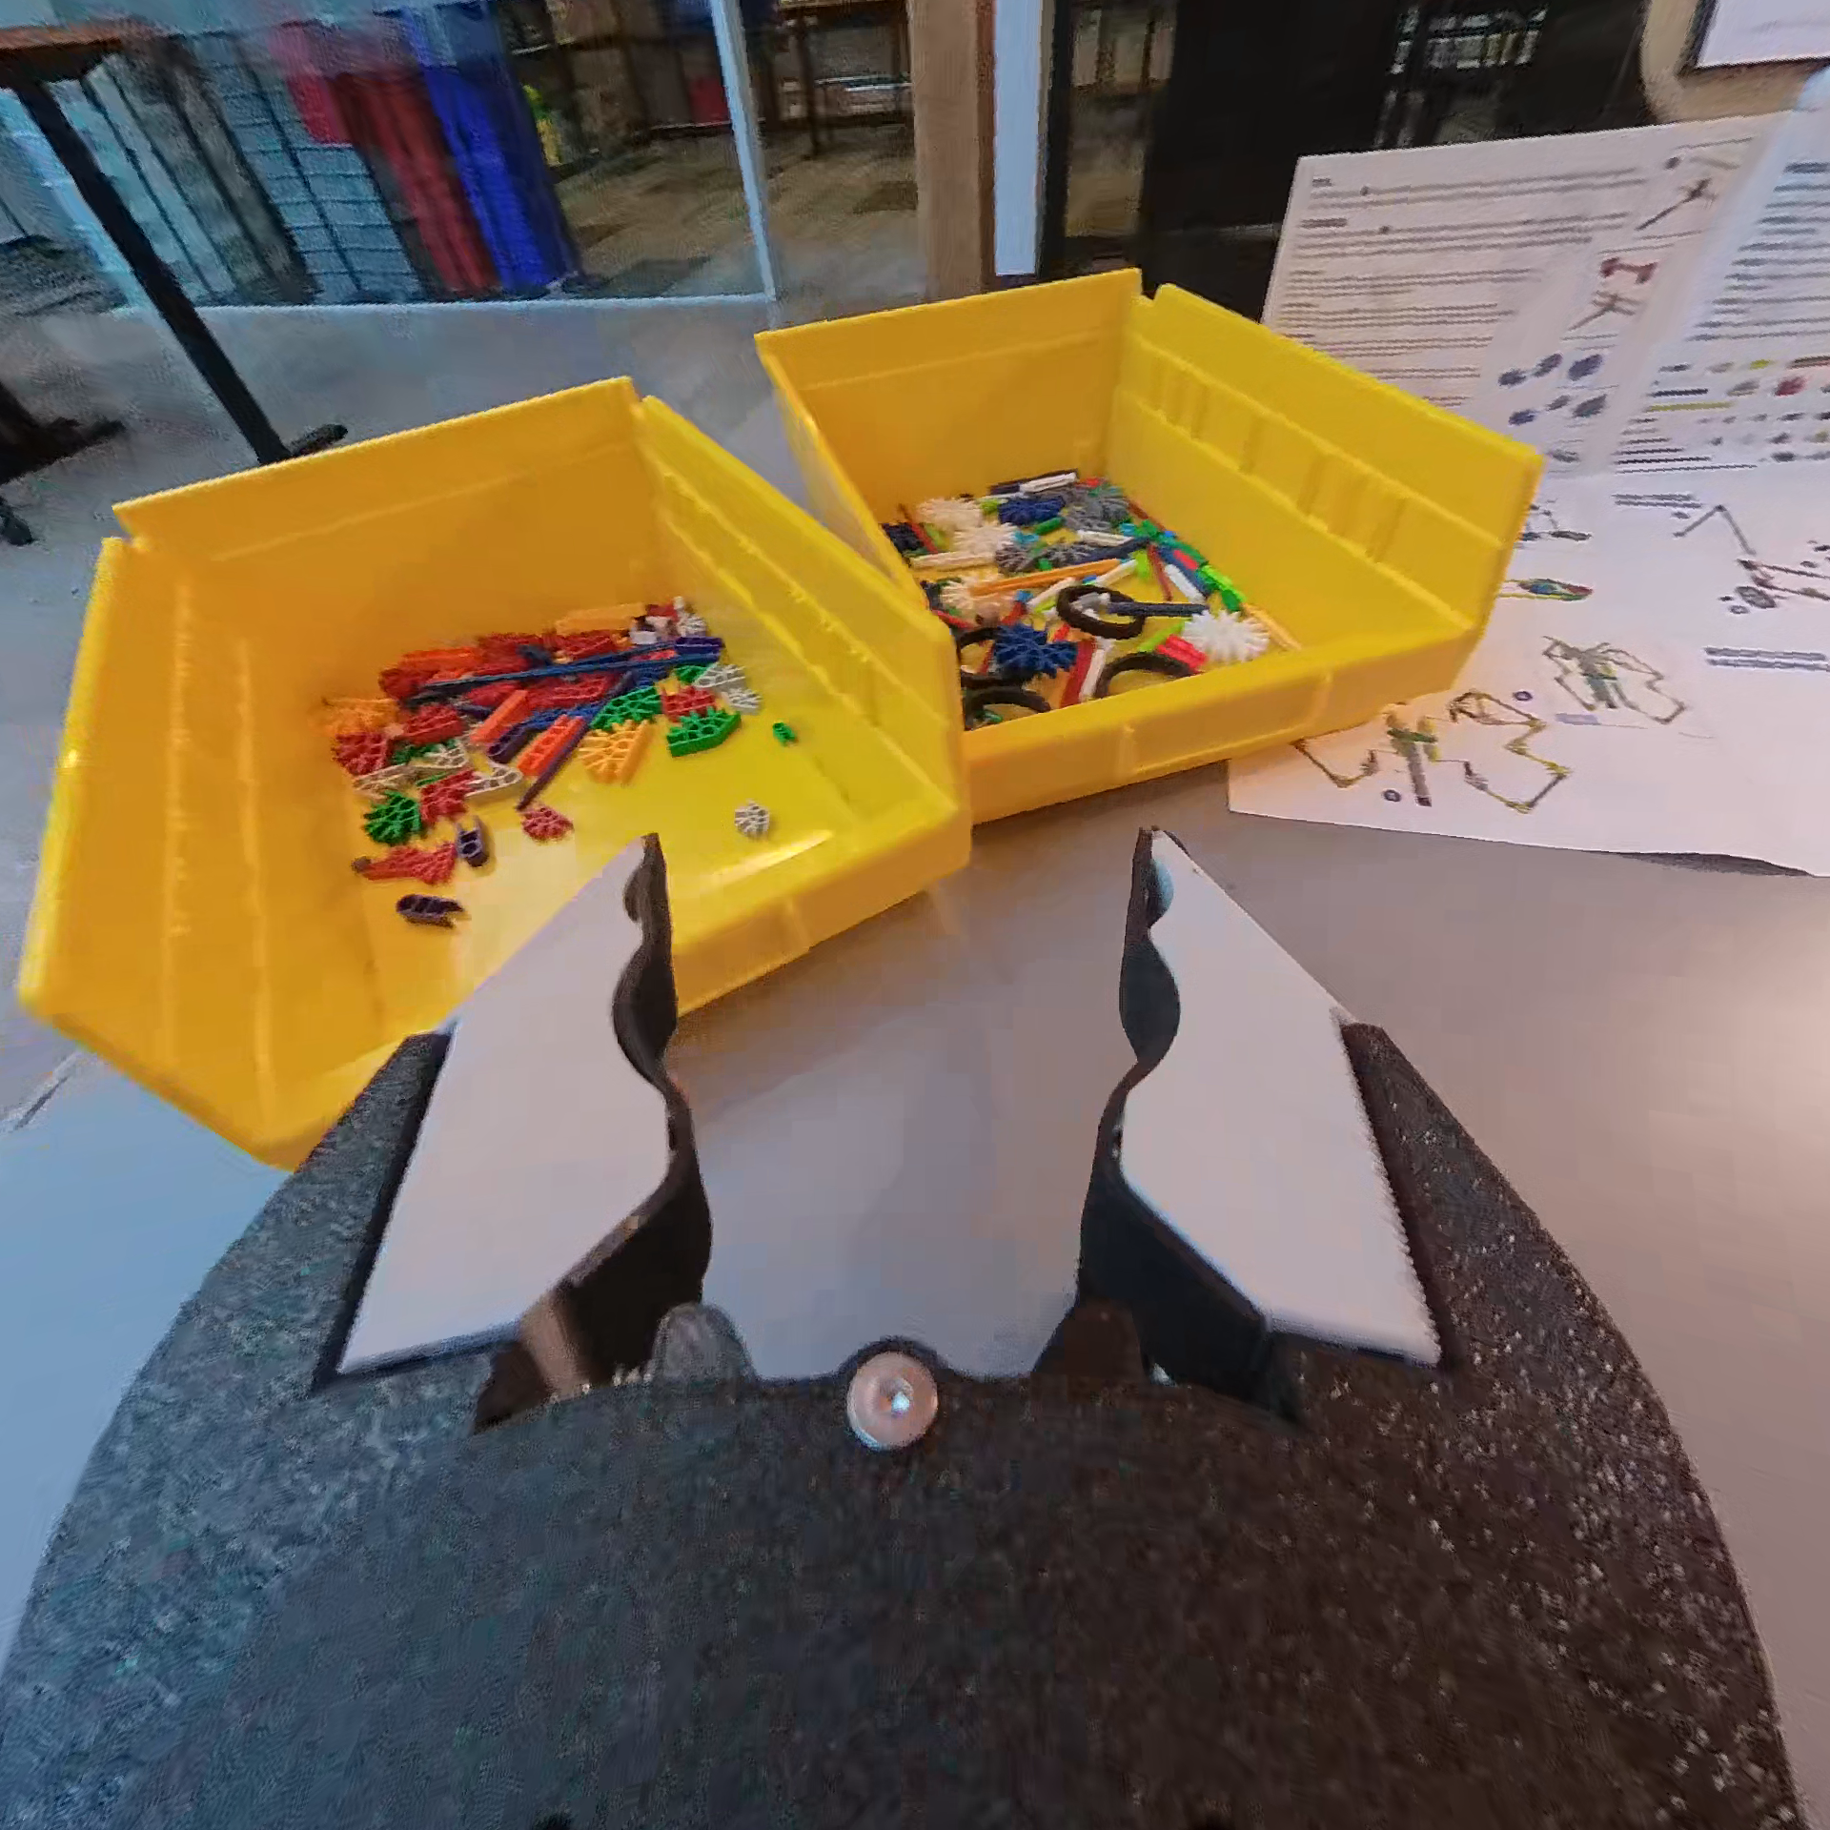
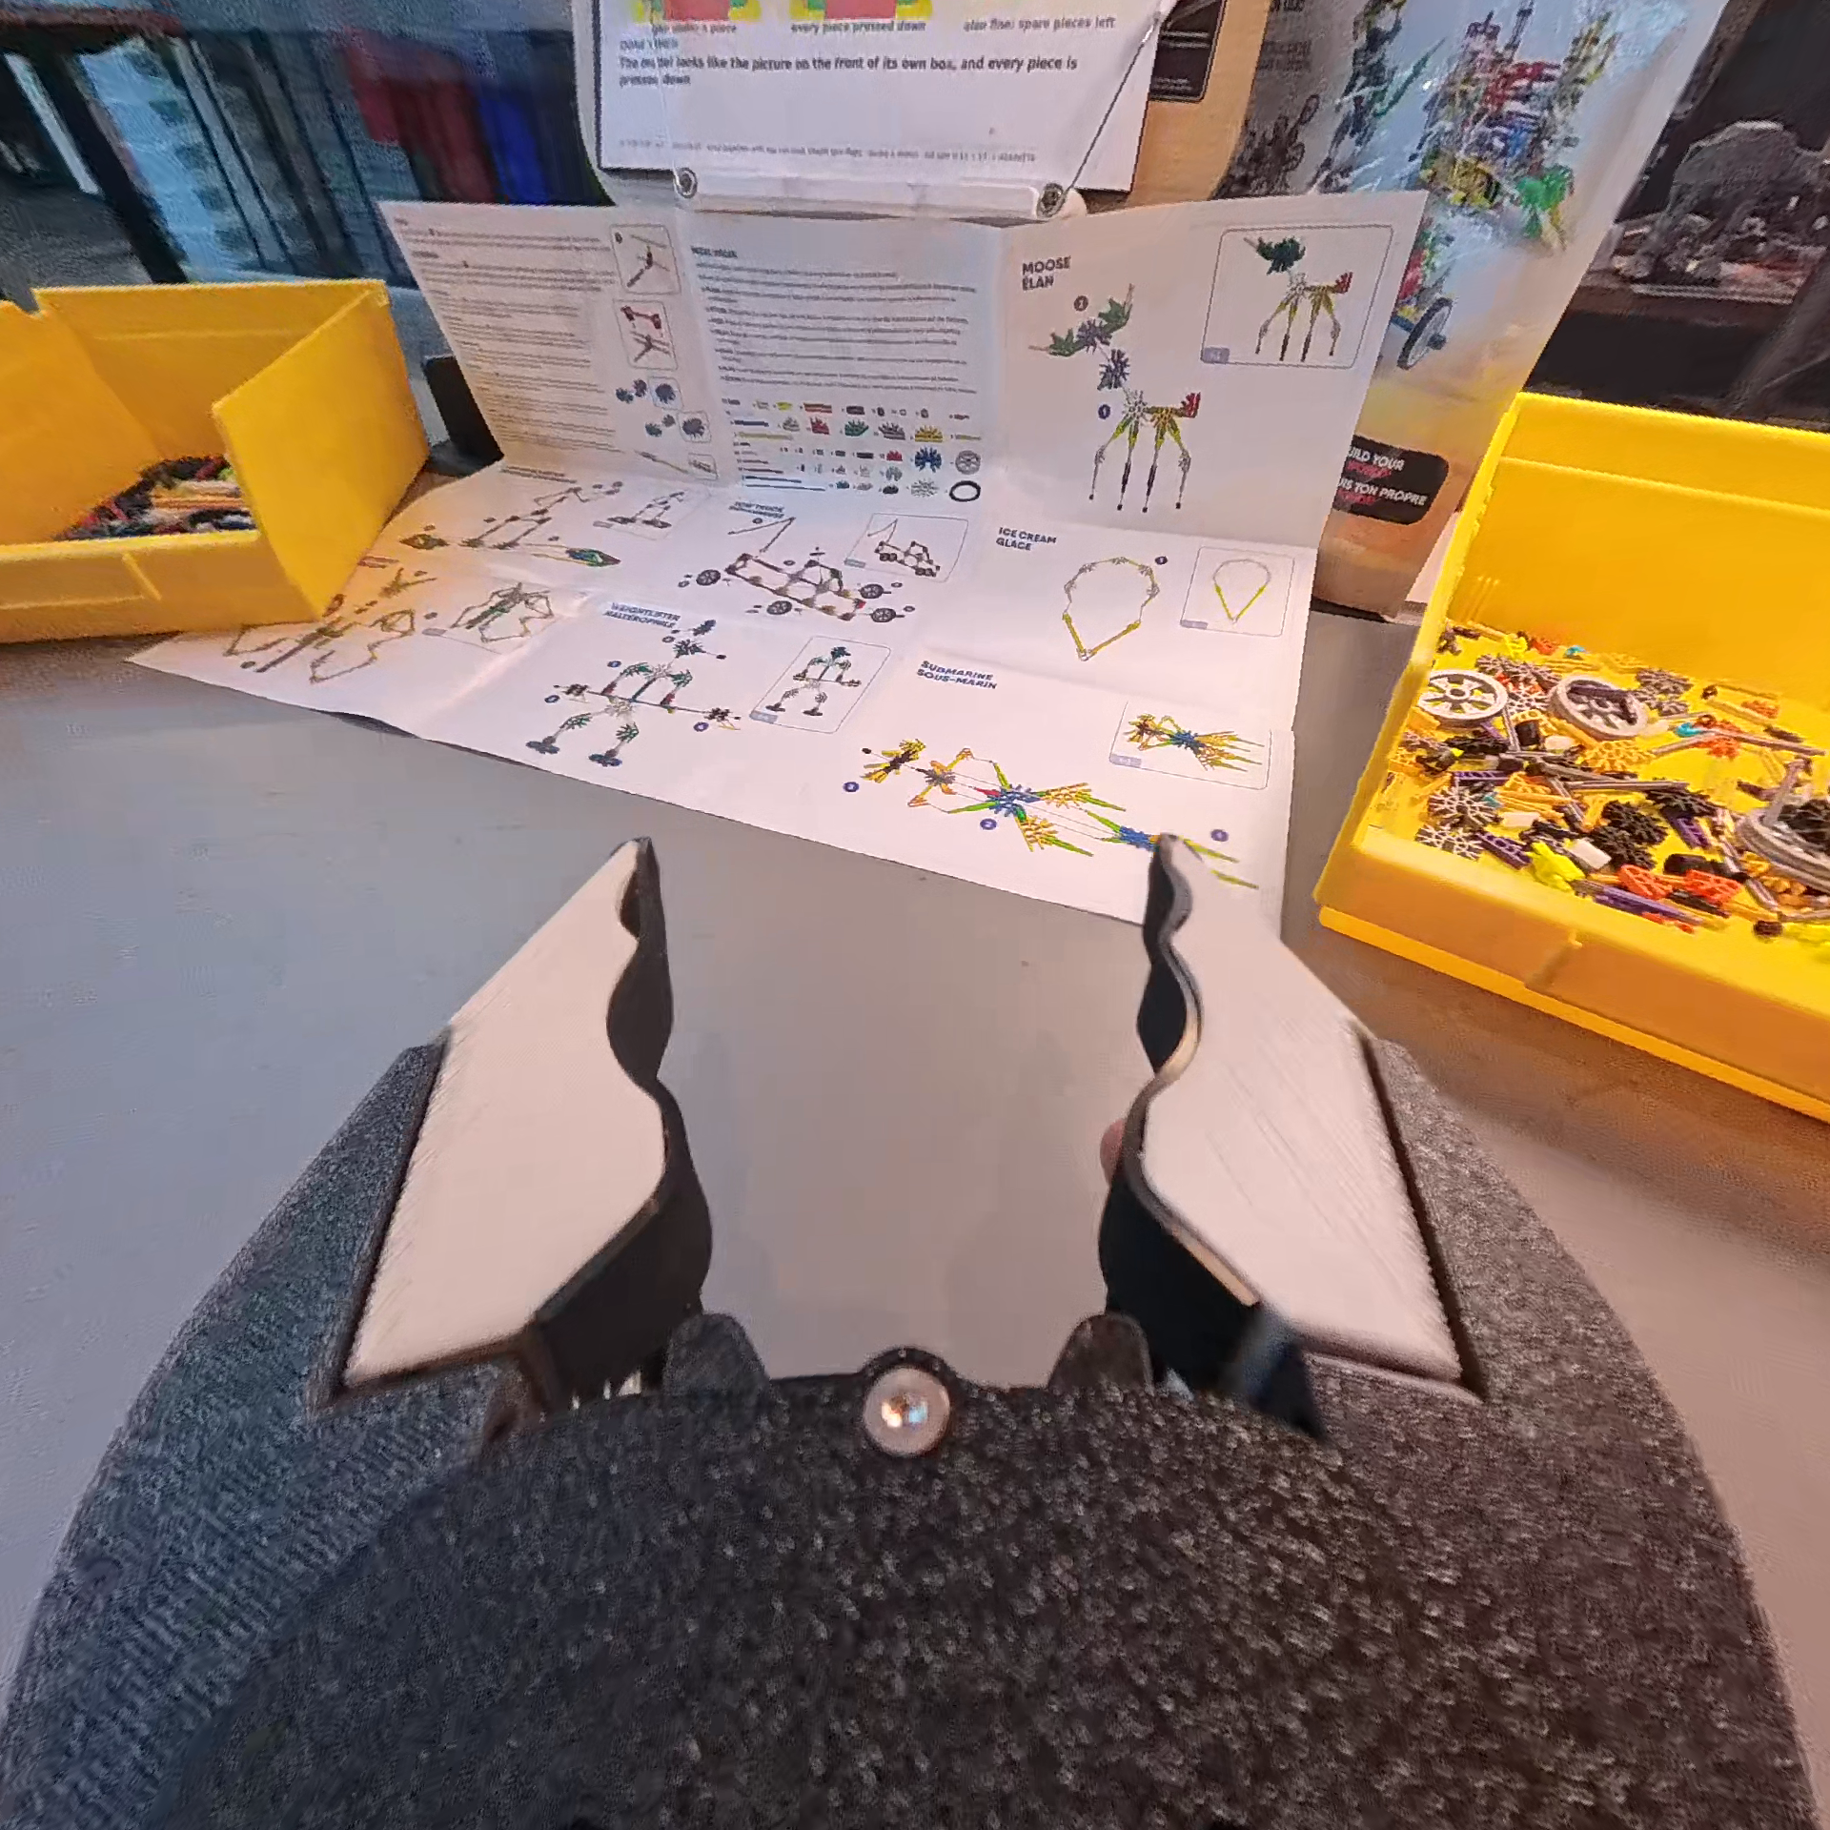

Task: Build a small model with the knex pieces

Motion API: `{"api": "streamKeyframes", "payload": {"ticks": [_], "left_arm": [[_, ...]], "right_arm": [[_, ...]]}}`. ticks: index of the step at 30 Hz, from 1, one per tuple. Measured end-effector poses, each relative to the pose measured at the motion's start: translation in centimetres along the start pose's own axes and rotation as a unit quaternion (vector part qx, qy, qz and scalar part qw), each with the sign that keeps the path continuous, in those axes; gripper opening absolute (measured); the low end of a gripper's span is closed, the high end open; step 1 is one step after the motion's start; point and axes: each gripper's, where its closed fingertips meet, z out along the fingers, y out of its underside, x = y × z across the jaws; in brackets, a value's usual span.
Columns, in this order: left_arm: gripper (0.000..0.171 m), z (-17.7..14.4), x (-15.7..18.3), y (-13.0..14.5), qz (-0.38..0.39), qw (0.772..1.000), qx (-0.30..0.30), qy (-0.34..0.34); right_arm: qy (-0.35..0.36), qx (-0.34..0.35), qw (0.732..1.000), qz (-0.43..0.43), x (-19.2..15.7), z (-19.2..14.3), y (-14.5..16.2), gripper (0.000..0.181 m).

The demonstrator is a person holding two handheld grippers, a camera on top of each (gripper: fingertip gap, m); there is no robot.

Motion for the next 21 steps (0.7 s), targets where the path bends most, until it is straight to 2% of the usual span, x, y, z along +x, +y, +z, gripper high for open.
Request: {"api": "streamKeyframes", "payload": {"ticks": [4, 8, 12, 21], "left_arm": [[0.097, -0.8, -5.7, 0.7, -0.010, 0.997, -0.010, -0.076], [0.103, 0.0, -8.8, 2.9, -0.006, 0.992, -0.049, -0.112], [0.104, 0.3, -9.6, 3.6, -0.014, 0.991, -0.053, -0.120], [0.101, 0.4, -9.2, 4.1, -0.011, 0.992, -0.051, -0.114]], "right_arm": [[-0.060, -0.002, 0.998, -0.011, -3.4, 0.5, -0.4, 0.102], [-0.083, -0.002, 0.996, -0.039, -5.7, 0.4, -0.8, 0.107], [-0.107, -0.002, 0.993, -0.040, -7.1, 0.0, -1.0, 0.112], [-0.191, 0.004, 0.981, -0.036, -11.5, -0.7, -1.3, 0.115]]}}
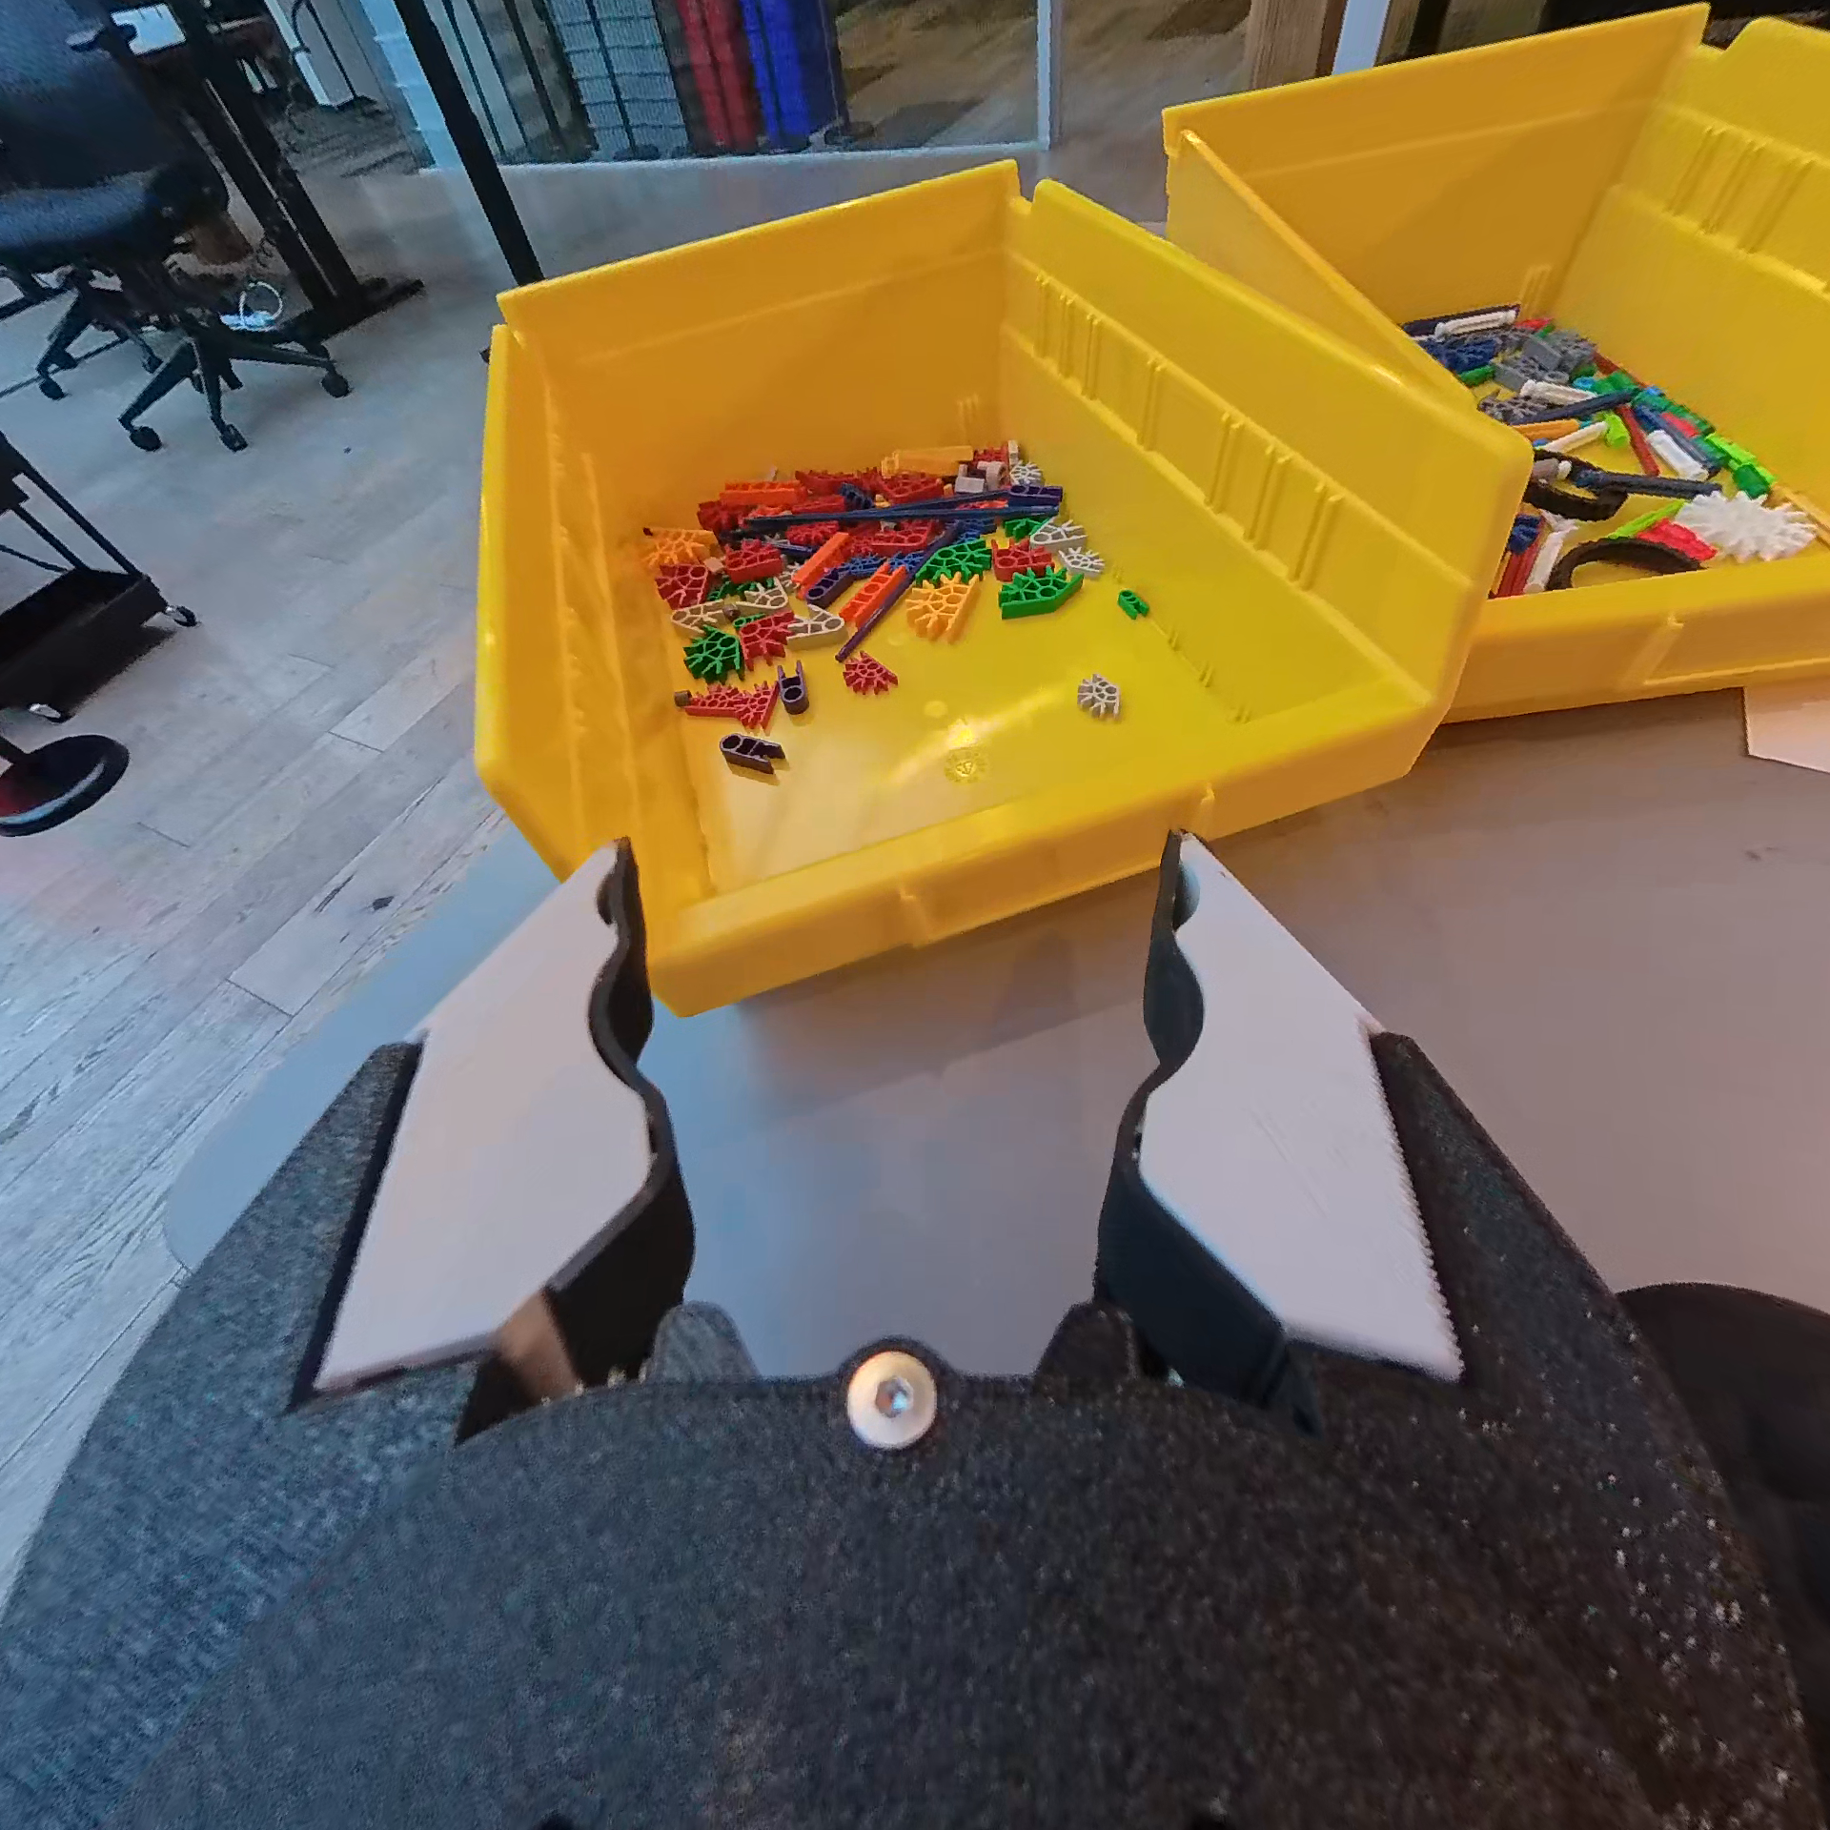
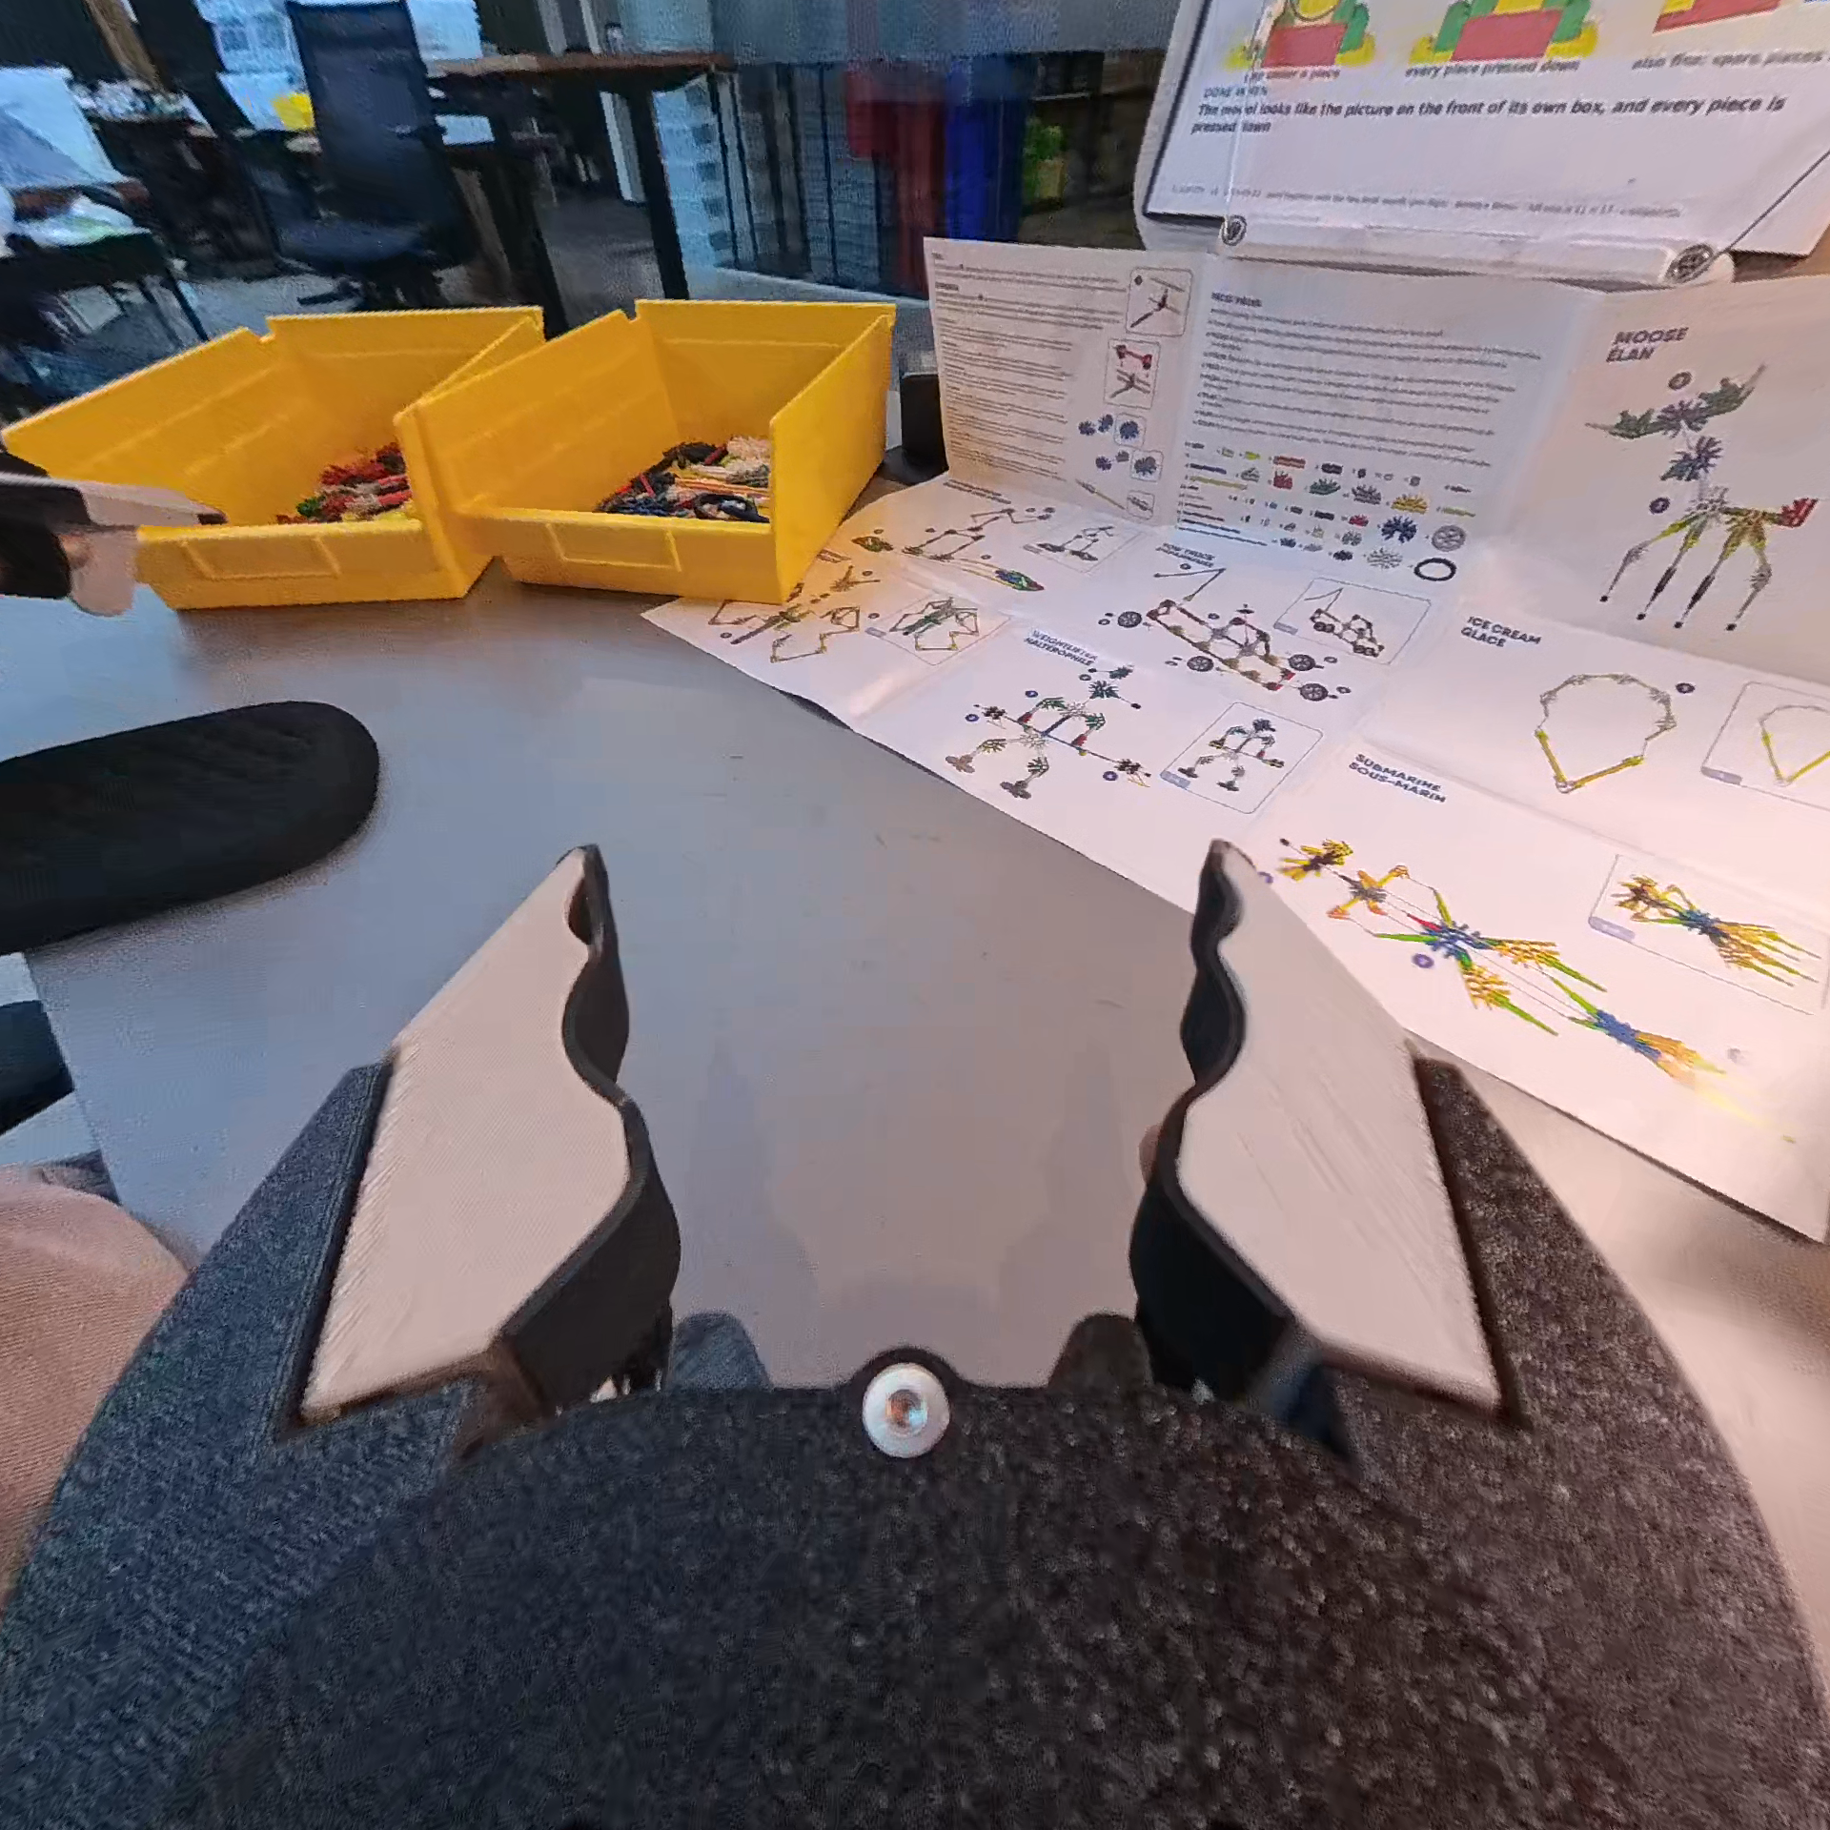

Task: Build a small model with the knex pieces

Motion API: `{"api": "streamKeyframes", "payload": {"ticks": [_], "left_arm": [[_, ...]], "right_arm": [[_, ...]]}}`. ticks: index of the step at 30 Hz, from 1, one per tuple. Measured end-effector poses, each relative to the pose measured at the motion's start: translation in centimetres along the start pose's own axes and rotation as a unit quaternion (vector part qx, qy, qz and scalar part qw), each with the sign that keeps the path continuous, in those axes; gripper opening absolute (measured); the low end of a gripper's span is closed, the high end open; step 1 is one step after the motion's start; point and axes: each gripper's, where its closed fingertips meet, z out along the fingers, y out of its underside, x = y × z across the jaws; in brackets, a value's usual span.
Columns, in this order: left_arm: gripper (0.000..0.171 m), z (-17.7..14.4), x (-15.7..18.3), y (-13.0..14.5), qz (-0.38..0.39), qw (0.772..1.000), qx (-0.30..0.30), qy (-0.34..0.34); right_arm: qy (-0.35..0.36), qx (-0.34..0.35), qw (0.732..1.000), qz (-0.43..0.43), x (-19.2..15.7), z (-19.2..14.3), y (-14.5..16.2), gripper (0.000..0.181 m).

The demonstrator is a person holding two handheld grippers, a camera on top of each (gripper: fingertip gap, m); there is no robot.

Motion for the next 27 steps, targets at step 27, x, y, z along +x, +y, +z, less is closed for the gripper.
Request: {"api": "streamKeyframes", "payload": {"ticks": [27], "left_arm": [[0.102, -5.0, 21.2, -4.4, 0.052, 0.959, 0.049, 0.276]], "right_arm": [[0.227, 0.015, 0.974, 0.025, 9.4, -4.6, -0.2, 0.117]]}}
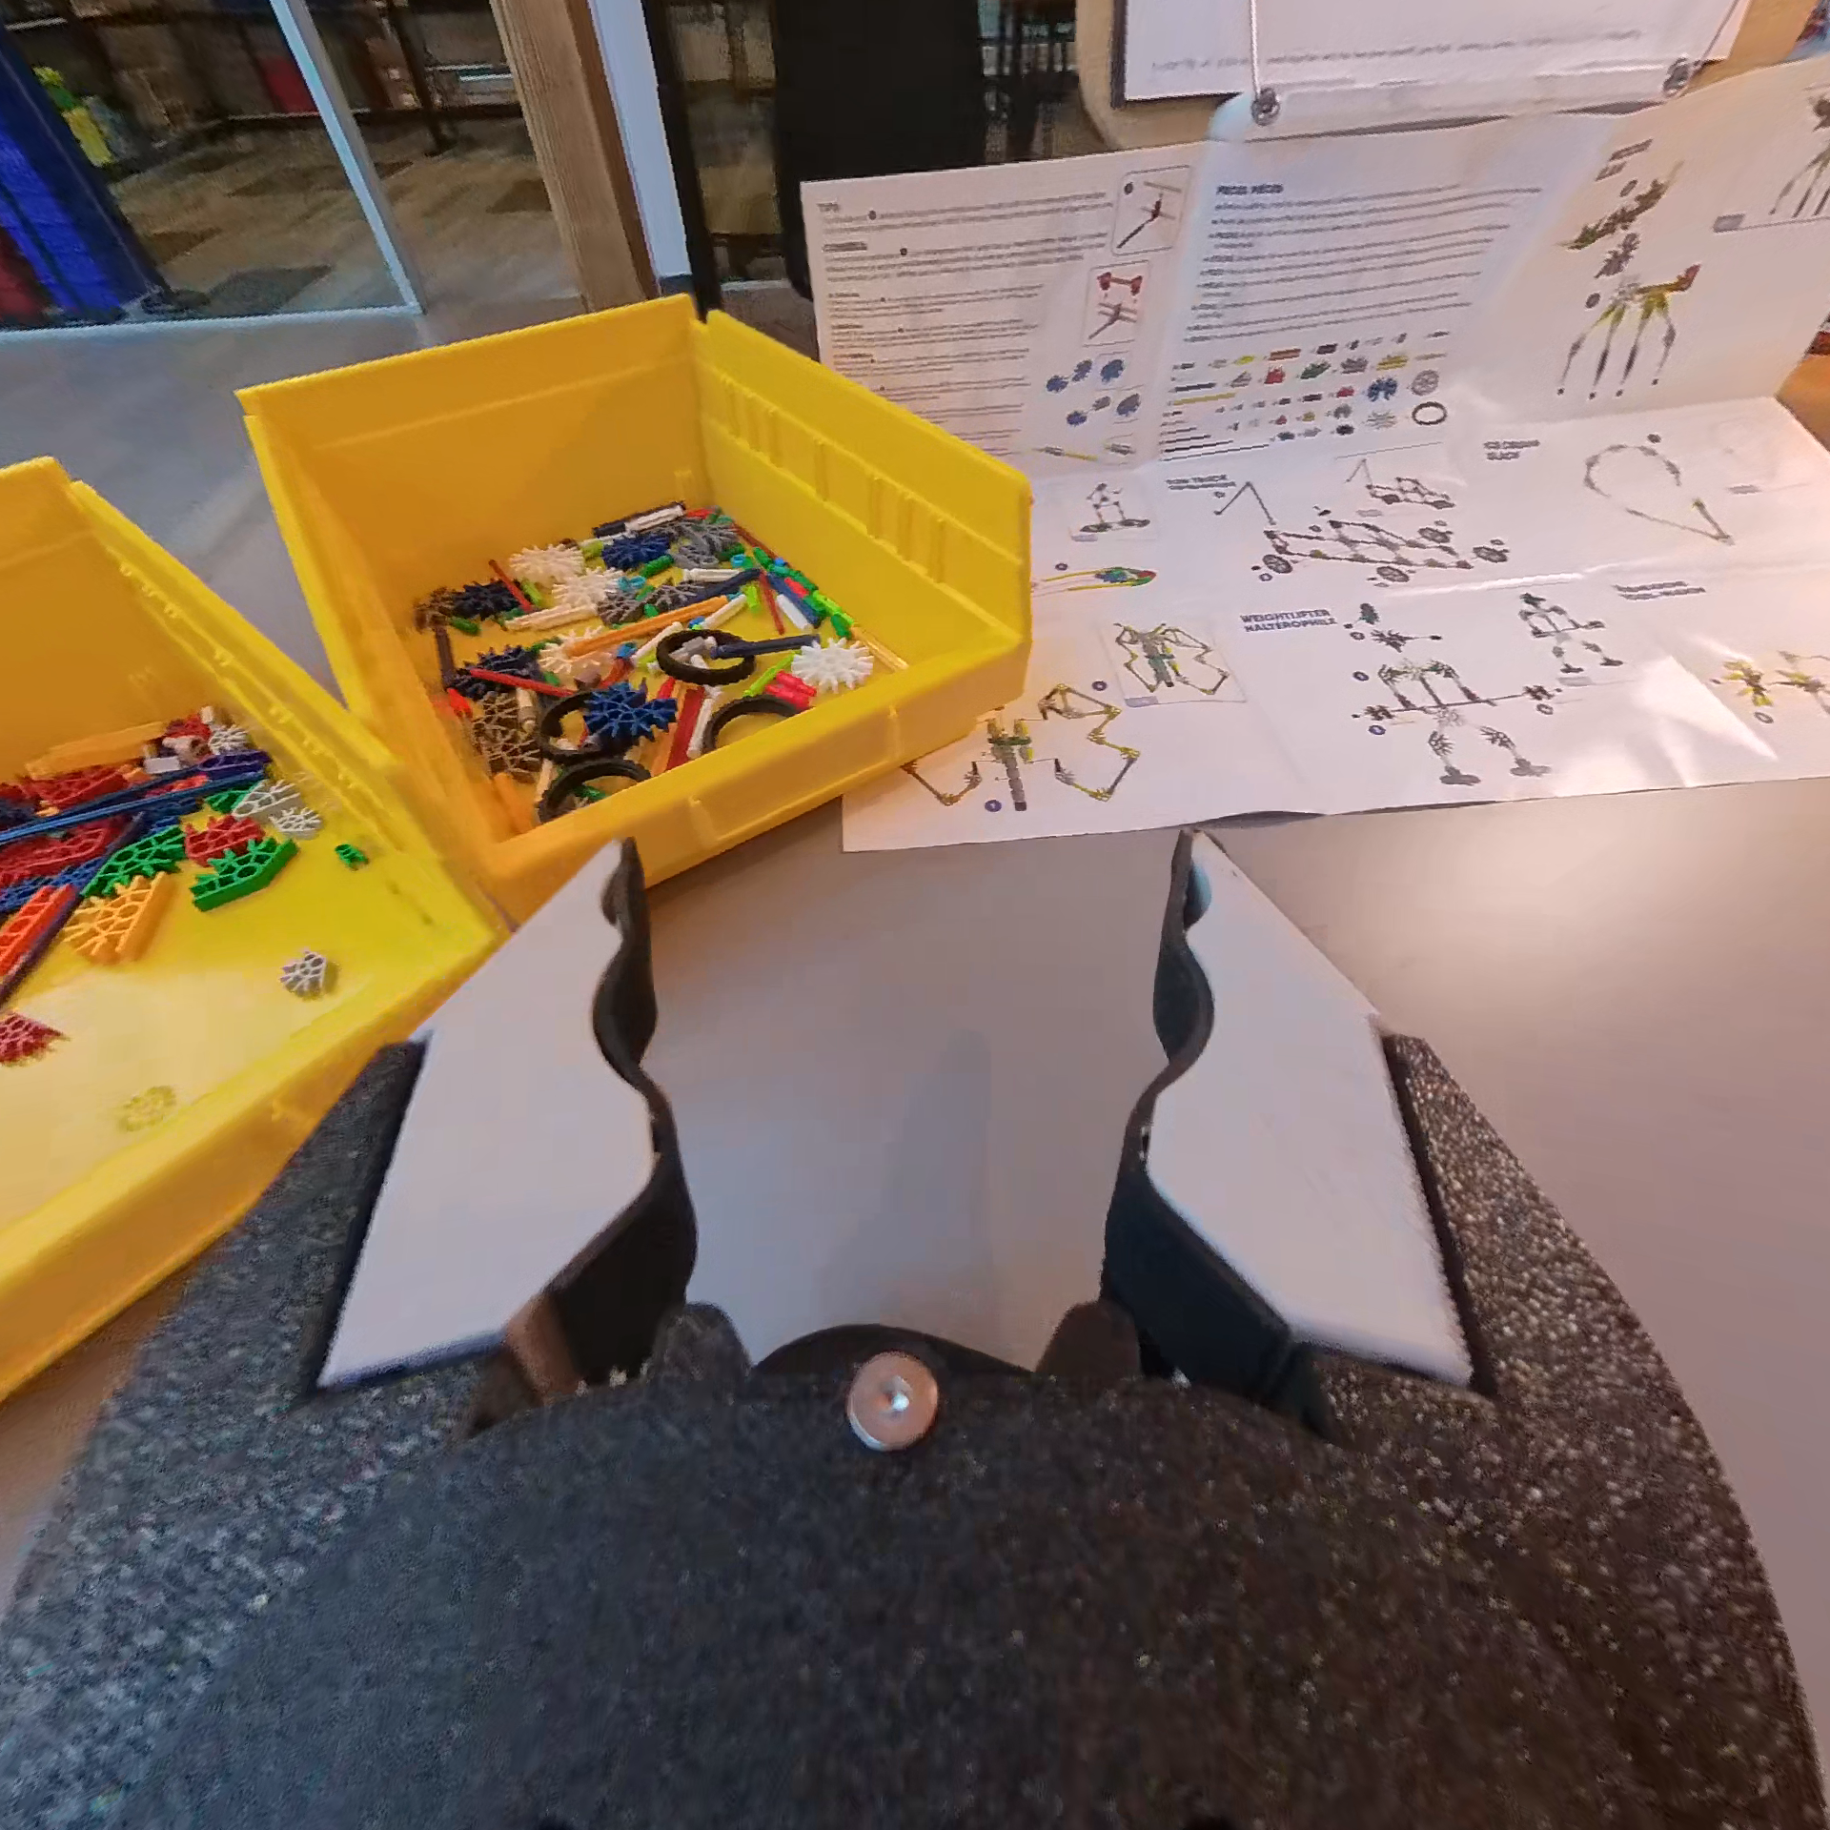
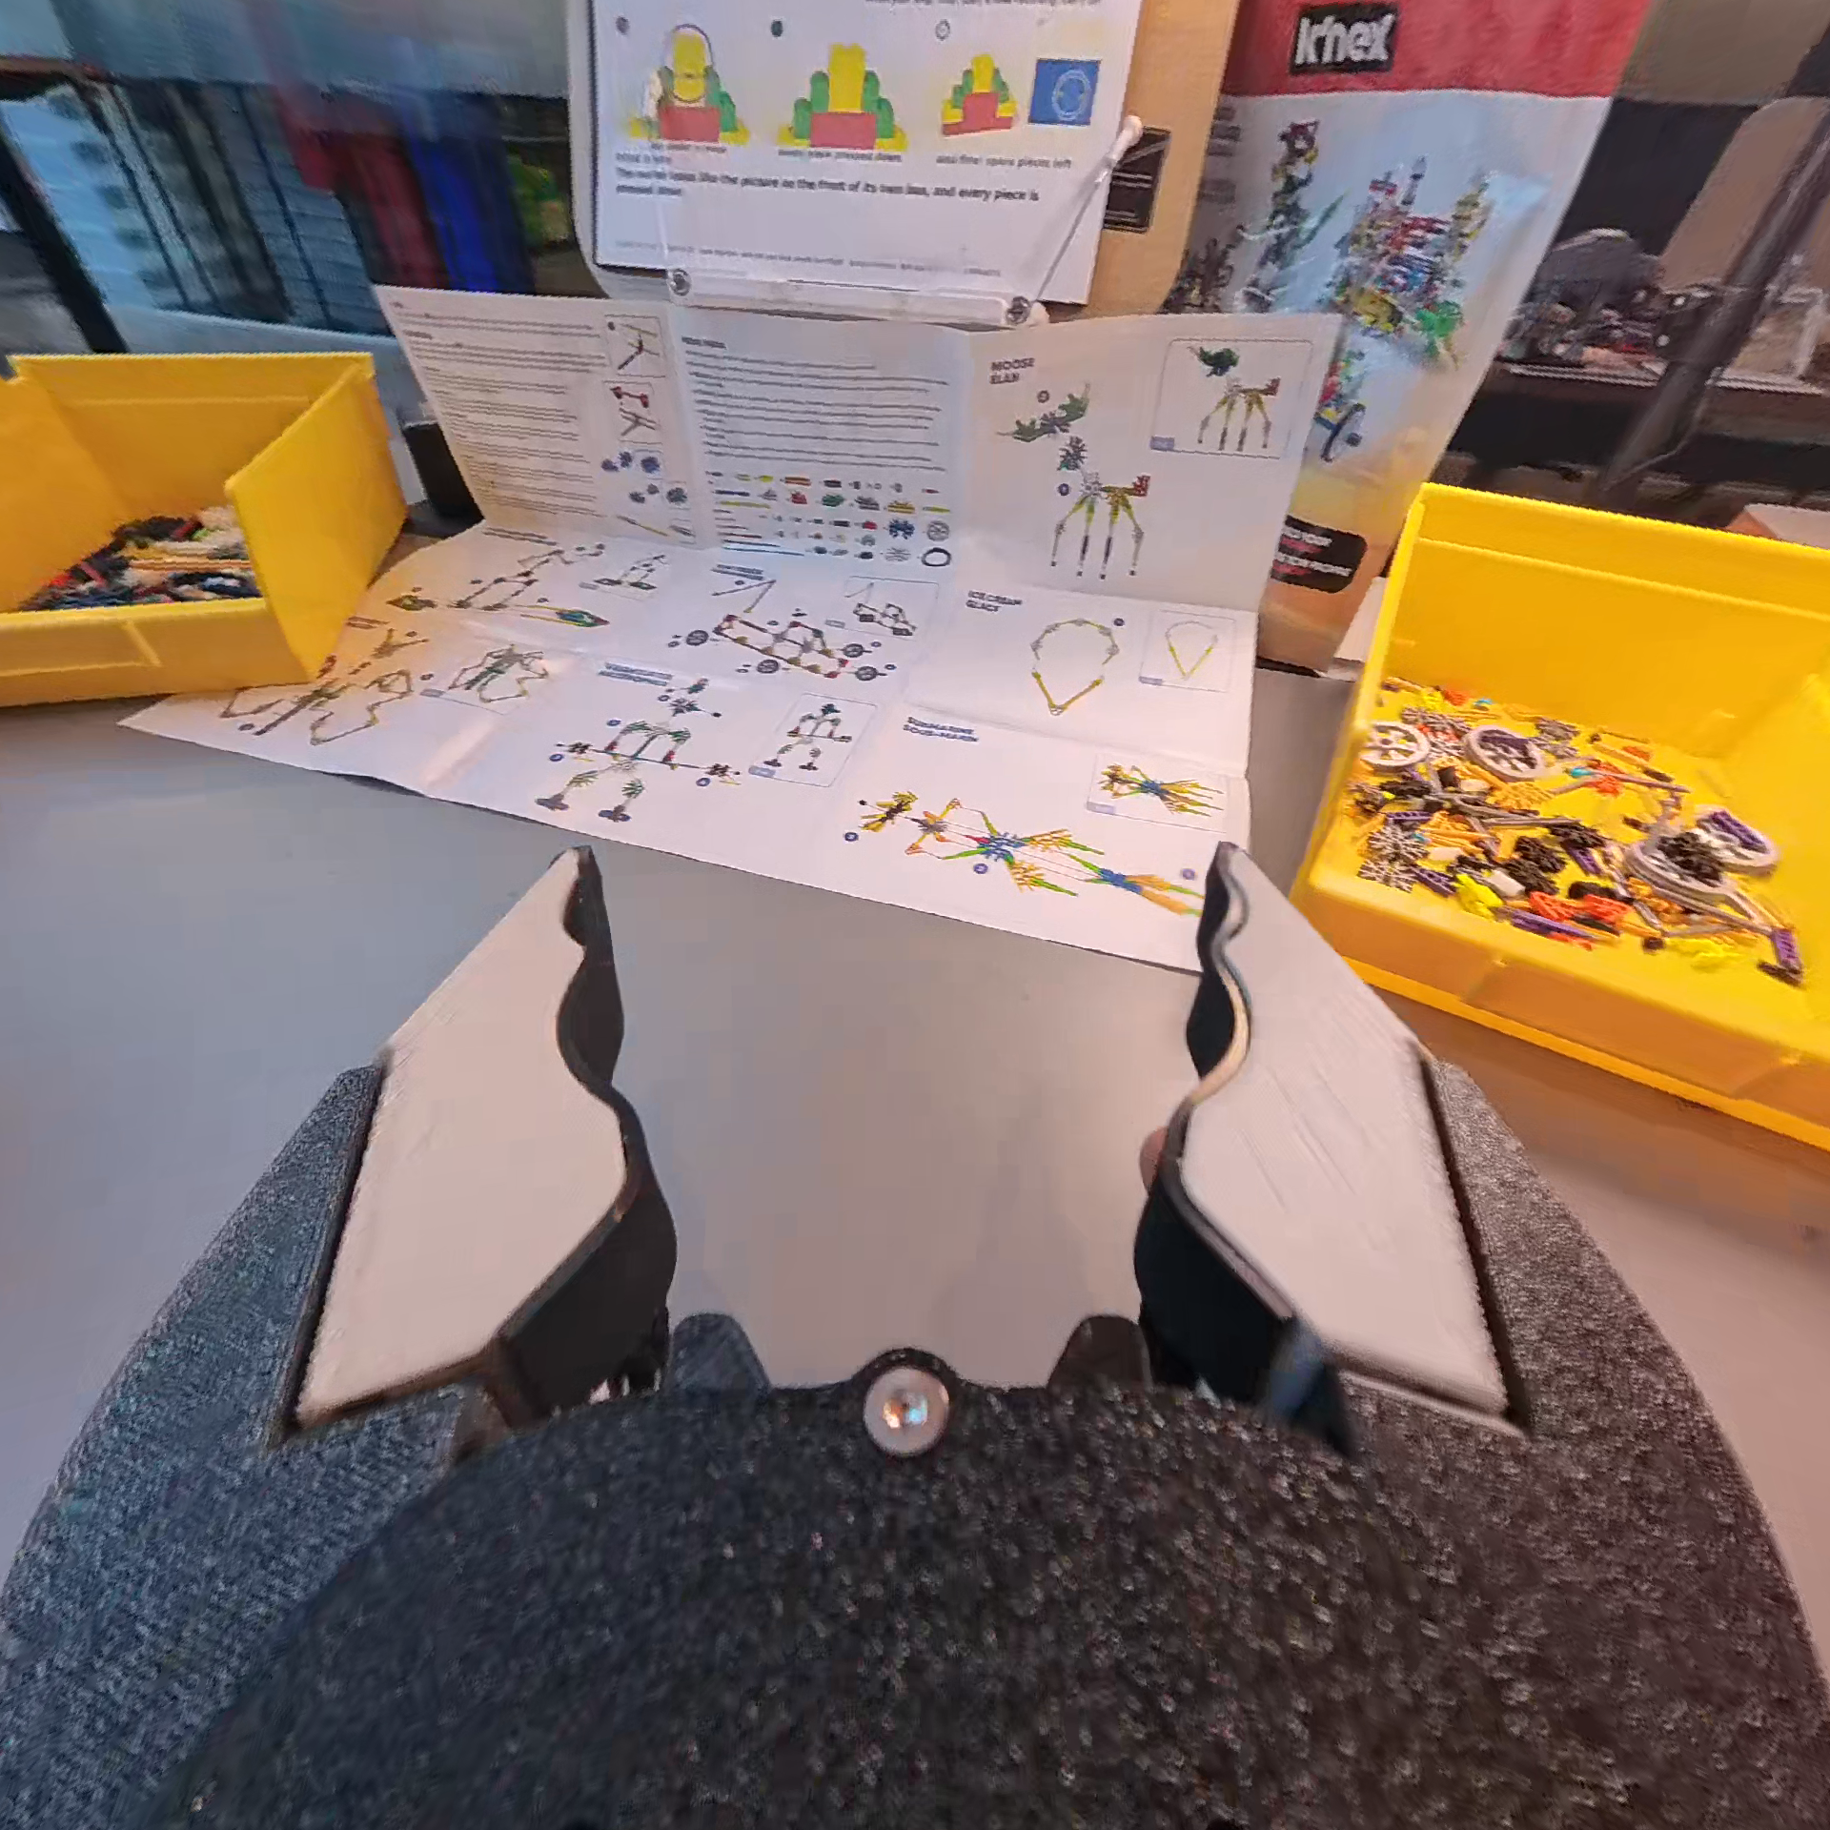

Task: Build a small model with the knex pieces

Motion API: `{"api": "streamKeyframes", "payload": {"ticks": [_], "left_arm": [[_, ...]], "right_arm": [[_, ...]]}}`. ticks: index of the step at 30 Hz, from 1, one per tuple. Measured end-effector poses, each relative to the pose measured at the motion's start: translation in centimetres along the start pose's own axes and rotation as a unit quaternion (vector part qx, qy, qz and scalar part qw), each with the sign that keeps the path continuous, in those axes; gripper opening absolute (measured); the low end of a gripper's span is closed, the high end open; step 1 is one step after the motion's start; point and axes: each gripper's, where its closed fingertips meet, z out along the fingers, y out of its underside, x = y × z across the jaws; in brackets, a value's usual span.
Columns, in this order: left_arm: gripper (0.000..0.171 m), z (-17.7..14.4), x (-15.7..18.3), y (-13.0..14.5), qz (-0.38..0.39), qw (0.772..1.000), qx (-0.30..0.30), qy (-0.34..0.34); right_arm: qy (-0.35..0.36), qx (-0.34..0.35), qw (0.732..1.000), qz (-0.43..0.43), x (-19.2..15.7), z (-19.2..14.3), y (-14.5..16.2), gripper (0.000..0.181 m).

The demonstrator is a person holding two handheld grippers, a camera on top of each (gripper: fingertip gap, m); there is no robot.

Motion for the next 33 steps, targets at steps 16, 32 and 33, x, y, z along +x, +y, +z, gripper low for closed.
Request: {"api": "streamKeyframes", "payload": {"ticks": [16, 32, 33], "left_arm": [[0.090, -0.2, 15.2, -0.4, 0.072, 0.964, 0.016, 0.254], [0.091, -1.5, 20.7, 0.9, 0.090, 0.941, -0.002, 0.326], [0.089, -1.5, 20.4, 0.7, 0.085, 0.942, -0.002, 0.325]], "right_arm": [[0.182, -0.035, 0.983, 0.021, 12.5, -3.1, 3.3, 0.122], [0.218, -0.039, 0.975, 0.015, 15.0, -3.6, 2.4, 0.117], [0.213, -0.038, 0.976, 0.013, 14.9, -3.3, 2.2, 0.115]]}}
